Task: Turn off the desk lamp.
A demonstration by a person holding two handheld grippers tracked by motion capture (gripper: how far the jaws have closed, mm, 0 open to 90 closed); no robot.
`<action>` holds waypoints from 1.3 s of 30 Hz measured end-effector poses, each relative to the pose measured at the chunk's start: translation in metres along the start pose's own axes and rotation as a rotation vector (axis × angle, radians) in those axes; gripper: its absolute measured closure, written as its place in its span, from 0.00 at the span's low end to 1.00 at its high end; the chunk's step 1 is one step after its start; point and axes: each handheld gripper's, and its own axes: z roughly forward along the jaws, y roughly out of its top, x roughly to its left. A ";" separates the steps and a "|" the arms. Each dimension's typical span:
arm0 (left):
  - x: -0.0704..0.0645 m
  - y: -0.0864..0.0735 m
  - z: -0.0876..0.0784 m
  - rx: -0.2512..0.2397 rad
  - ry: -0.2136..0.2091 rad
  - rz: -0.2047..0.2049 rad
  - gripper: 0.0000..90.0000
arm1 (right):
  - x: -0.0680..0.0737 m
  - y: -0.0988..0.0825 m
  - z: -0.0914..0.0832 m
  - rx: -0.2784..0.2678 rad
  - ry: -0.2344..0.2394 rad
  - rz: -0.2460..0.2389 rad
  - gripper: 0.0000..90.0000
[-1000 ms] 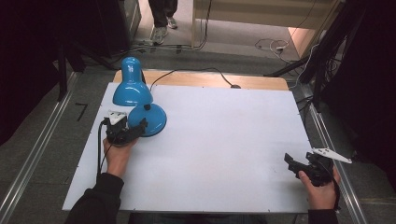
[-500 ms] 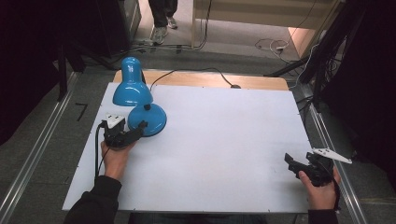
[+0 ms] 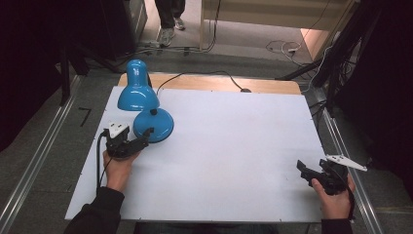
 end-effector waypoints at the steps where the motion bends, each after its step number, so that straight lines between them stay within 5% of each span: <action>1: 0.000 0.000 -0.001 -0.001 -0.002 0.000 0.26 | 0.000 0.000 0.000 0.000 0.000 0.000 0.14; 39: 0.002 -0.014 -0.035 0.000 -0.032 0.020 0.26 | 0.000 0.000 0.000 0.001 -0.002 0.003 0.14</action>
